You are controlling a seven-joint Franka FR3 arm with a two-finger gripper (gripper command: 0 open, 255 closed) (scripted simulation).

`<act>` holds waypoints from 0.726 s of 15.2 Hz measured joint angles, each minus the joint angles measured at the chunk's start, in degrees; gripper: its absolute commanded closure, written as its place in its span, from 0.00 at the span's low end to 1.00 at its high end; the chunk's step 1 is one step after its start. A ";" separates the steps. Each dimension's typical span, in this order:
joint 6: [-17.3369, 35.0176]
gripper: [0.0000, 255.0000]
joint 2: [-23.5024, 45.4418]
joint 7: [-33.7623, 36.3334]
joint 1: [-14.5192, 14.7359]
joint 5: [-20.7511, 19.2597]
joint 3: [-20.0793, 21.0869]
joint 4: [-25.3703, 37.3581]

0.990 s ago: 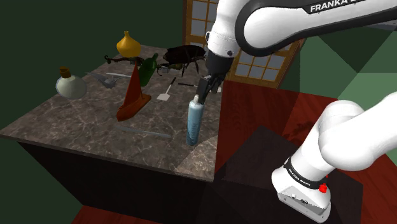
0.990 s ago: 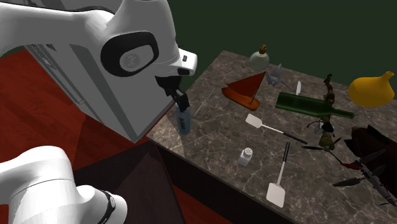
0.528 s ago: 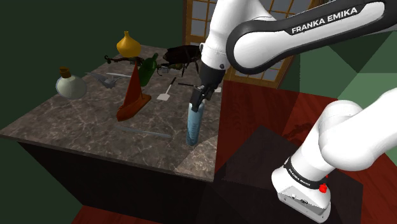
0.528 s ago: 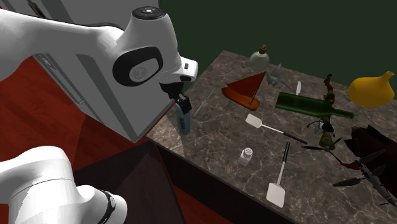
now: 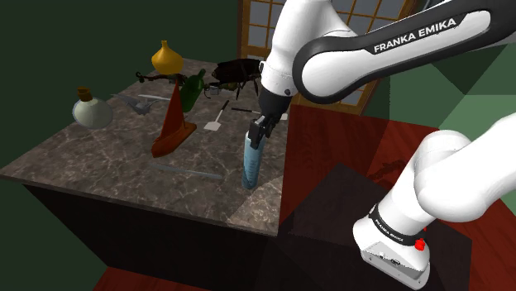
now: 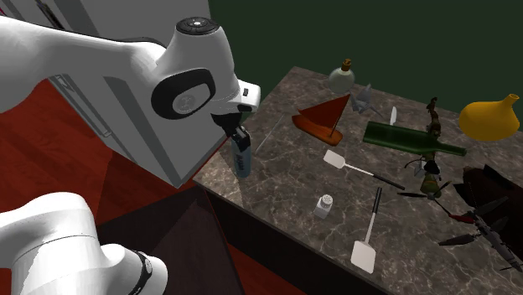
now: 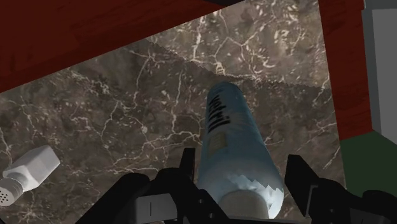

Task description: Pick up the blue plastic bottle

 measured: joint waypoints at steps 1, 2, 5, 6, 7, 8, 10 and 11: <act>0.00 1.00 -0.02 0.00 0.00 0.00 0.00 -0.02; 0.00 1.00 -0.02 0.00 0.00 0.00 0.00 -0.02; -0.01 1.00 -0.03 0.02 0.01 0.00 0.01 -0.02; -0.43 1.00 -0.14 0.08 0.02 -0.01 0.01 0.21; -1.20 1.00 -0.45 0.05 -0.01 -0.07 -0.11 0.65; -2.02 1.00 -0.73 0.06 -0.04 -0.15 -0.20 1.17; -3.68 1.00 -1.42 0.23 -0.01 -0.21 -0.28 2.15; -4.39 1.00 -1.56 0.21 -0.07 -0.30 -0.39 2.70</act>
